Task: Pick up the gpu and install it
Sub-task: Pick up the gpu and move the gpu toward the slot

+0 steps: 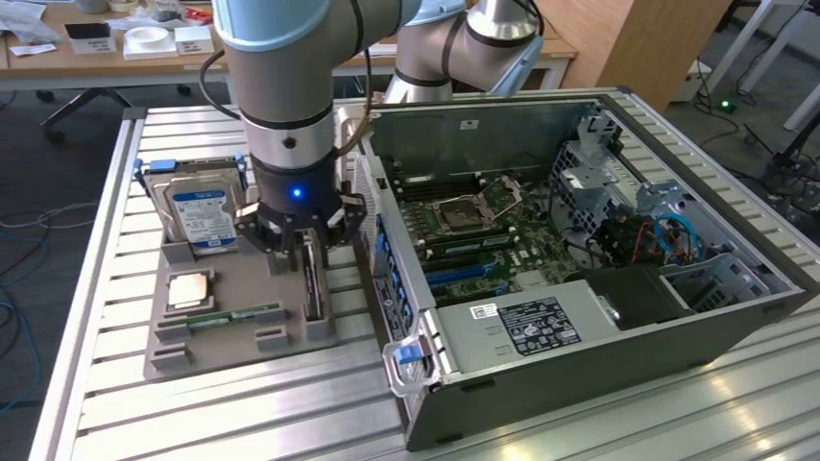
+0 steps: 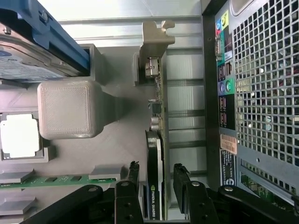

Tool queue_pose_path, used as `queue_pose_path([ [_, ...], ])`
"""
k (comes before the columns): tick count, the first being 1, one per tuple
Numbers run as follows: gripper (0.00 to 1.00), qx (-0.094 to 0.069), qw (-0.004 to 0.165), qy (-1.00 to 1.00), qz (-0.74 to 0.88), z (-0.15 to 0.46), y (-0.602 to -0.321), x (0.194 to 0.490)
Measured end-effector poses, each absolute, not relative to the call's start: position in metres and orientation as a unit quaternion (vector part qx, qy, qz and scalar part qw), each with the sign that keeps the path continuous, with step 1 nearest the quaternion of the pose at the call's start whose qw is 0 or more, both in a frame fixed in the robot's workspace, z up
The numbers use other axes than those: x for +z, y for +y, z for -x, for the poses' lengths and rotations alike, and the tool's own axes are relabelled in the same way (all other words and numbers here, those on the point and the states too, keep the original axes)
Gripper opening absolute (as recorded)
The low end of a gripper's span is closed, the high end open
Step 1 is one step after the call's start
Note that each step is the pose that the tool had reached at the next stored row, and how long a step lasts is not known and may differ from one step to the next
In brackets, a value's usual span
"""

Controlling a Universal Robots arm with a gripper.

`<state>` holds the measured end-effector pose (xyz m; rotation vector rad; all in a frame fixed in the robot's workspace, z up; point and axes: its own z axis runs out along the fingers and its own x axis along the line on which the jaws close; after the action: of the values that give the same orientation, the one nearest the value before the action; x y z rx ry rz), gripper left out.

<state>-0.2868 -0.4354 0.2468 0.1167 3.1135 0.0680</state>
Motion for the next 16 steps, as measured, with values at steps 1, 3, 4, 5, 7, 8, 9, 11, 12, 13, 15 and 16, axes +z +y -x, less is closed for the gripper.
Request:
queue_pose_path([
  [1, 0.43, 0.022, 0.013, 0.999, -0.037, 0.287, -0.435, 0.246],
  [3, 0.43, 0.022, 0.013, 0.999, -0.037, 0.287, -0.433, 0.243],
  [4, 0.43, 0.022, 0.012, 0.999, -0.037, 0.287, -0.433, 0.242],
  [5, 0.43, 0.022, 0.012, 0.999, -0.037, 0.287, -0.432, 0.241],
  [7, 0.43, 0.022, 0.012, 0.999, -0.037, 0.288, -0.430, 0.238],
  [8, 0.43, 0.022, 0.012, 0.999, -0.037, 0.288, -0.429, 0.238],
  [9, 0.43, 0.022, 0.013, 0.999, -0.037, 0.288, -0.428, 0.237],
  [11, 0.43, 0.022, 0.013, 0.999, -0.037, 0.288, -0.427, 0.236],
  [12, 0.43, 0.022, 0.012, 0.999, -0.037, 0.288, -0.427, 0.235],
  [13, 0.43, 0.022, 0.012, 0.999, -0.038, 0.288, -0.427, 0.233],
  [15, 0.43, 0.022, 0.013, 0.999, -0.037, 0.289, -0.427, 0.231],
  [16, 0.43, 0.022, 0.013, 0.999, -0.037, 0.289, -0.427, 0.230],
])
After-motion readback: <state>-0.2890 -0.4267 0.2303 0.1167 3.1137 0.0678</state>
